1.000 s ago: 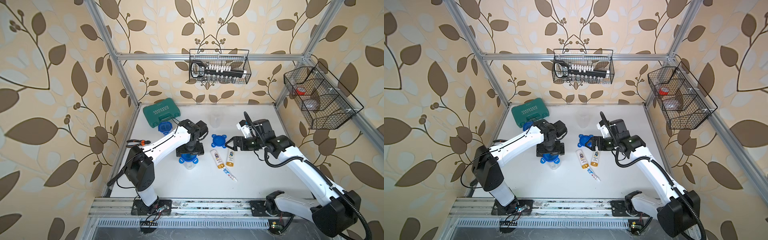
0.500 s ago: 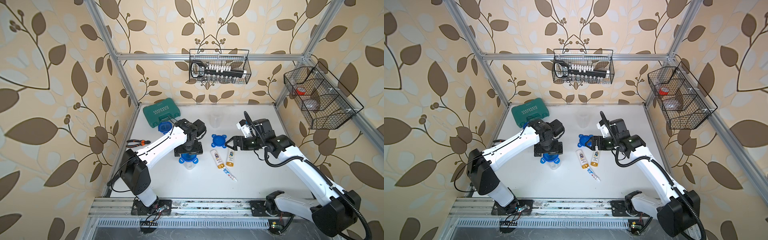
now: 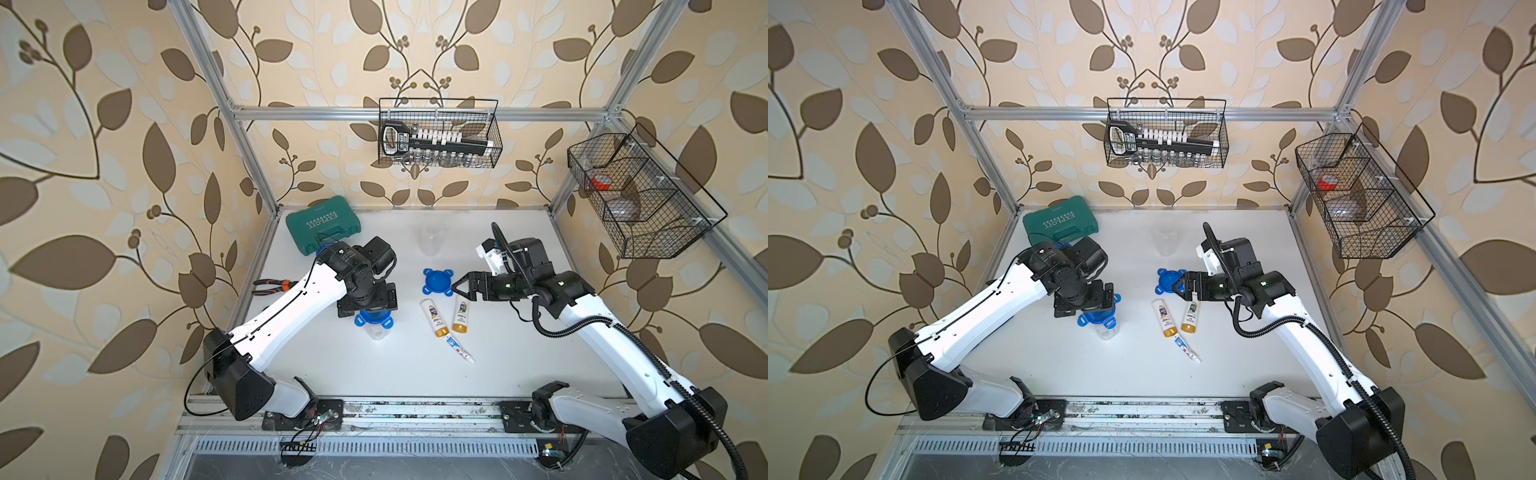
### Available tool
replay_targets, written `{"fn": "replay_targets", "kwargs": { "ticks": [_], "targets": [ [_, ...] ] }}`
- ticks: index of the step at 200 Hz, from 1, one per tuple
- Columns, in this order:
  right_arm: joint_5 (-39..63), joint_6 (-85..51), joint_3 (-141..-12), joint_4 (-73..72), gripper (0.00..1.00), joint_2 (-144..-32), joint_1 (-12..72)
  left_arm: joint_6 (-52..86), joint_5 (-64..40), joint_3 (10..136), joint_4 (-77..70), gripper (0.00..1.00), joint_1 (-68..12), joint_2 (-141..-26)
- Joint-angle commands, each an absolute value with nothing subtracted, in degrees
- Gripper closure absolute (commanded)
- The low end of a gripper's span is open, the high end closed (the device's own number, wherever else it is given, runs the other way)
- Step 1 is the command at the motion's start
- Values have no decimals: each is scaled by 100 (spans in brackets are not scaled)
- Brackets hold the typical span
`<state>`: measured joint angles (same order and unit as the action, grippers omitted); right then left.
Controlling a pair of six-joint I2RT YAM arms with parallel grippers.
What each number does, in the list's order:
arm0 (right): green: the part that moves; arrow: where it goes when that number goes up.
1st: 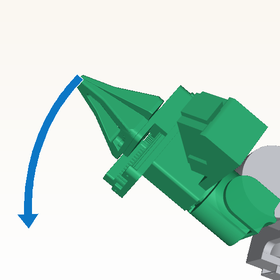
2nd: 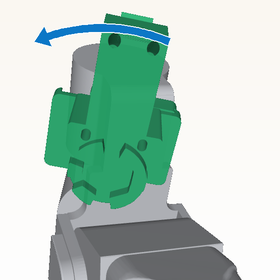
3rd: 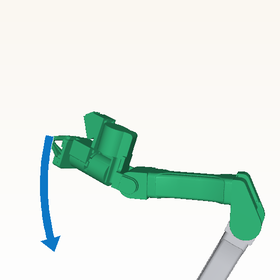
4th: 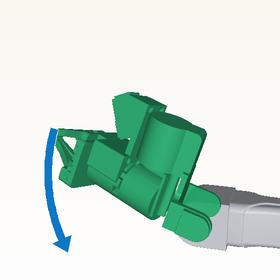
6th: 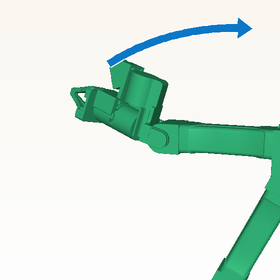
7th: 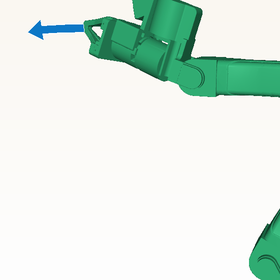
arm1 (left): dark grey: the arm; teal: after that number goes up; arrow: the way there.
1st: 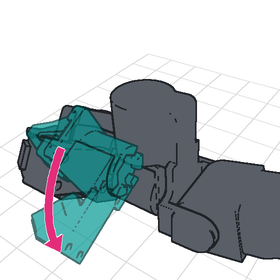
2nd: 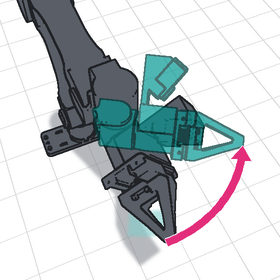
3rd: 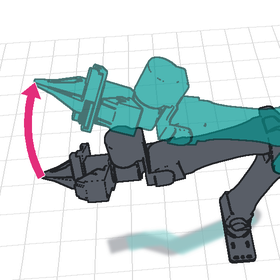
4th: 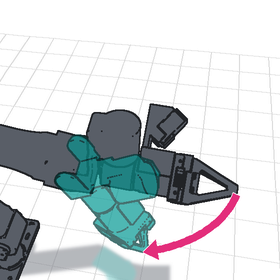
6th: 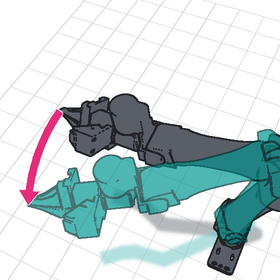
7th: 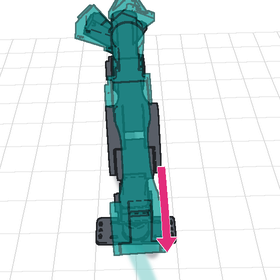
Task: Pack away toiletry kits
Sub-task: Close the lid on the container, then close the fastener on the container.
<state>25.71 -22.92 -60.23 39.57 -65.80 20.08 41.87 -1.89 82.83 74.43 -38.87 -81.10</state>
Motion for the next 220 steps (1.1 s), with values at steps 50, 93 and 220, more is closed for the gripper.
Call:
{"fn": "replay_targets", "kwargs": {
  "ticks": [50,93,220],
  "targets": [
    [2280,-2658,-6206,3729,4,-6728,2995,3528,-748,8518,6710,7,-2692,-8217],
    [2671,-3456,-5664,2347,9,-7220,3945,2988,-1410,8713,5867,26,-2540,-8845],
    [2287,-3661,-5603,2127,20,-7803,4428,2778,-1048,7820,6548,68,-2917,-7703]
  ]
}}
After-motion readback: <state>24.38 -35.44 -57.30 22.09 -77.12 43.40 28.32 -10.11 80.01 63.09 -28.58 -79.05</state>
